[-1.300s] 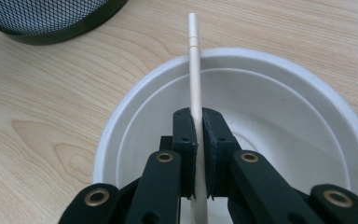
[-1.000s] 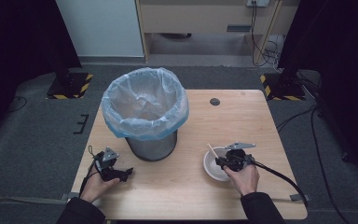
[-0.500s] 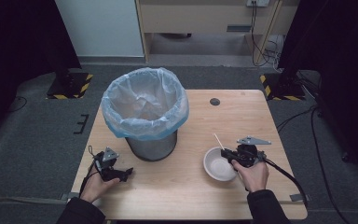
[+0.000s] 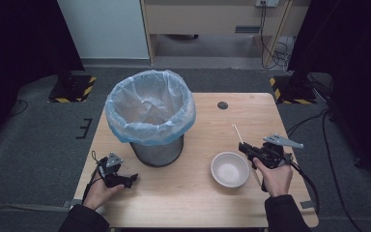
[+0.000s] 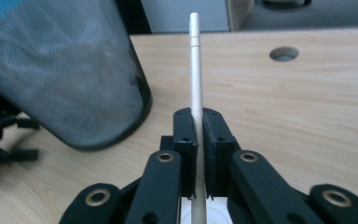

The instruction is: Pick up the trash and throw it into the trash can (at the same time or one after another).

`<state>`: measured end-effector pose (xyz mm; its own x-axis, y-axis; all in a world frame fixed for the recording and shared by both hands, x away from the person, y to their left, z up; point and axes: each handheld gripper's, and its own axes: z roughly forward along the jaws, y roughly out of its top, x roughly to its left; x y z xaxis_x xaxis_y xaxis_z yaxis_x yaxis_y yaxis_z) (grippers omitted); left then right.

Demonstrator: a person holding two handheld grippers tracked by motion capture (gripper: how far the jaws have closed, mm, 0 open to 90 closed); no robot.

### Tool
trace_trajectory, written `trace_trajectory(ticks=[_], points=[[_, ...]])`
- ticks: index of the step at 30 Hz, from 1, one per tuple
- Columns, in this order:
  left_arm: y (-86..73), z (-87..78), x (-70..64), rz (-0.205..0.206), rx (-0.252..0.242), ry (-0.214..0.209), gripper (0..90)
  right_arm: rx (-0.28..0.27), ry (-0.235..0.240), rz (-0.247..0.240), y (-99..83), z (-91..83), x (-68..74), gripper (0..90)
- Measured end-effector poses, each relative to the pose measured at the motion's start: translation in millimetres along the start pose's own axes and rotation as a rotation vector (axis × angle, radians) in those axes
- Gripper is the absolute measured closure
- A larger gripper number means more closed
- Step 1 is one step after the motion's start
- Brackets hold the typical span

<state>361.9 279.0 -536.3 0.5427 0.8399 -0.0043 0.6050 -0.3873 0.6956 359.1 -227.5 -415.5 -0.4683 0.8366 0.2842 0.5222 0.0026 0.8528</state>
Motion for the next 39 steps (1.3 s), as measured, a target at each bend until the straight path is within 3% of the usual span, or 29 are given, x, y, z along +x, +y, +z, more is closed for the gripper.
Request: trace_trajectory(ticks=[11, 26, 39], points=[[0.1, 0.0, 0.1, 0.000, 0.000, 0.000, 0.0, -0.102, 0.019, 0.023, 16.0, -21.9, -2.1, 85.6], [-0.1, 0.0, 0.0, 0.000, 0.000, 0.000, 0.0, -0.220, 0.037, 0.010, 37.9, -41.3, 1.2, 85.6], [0.0, -0.1, -0.2, 0.000, 0.001, 0.002, 0.0, -0.341, 0.107, -0.007, 74.7, -47.5, 16.2, 85.6]])
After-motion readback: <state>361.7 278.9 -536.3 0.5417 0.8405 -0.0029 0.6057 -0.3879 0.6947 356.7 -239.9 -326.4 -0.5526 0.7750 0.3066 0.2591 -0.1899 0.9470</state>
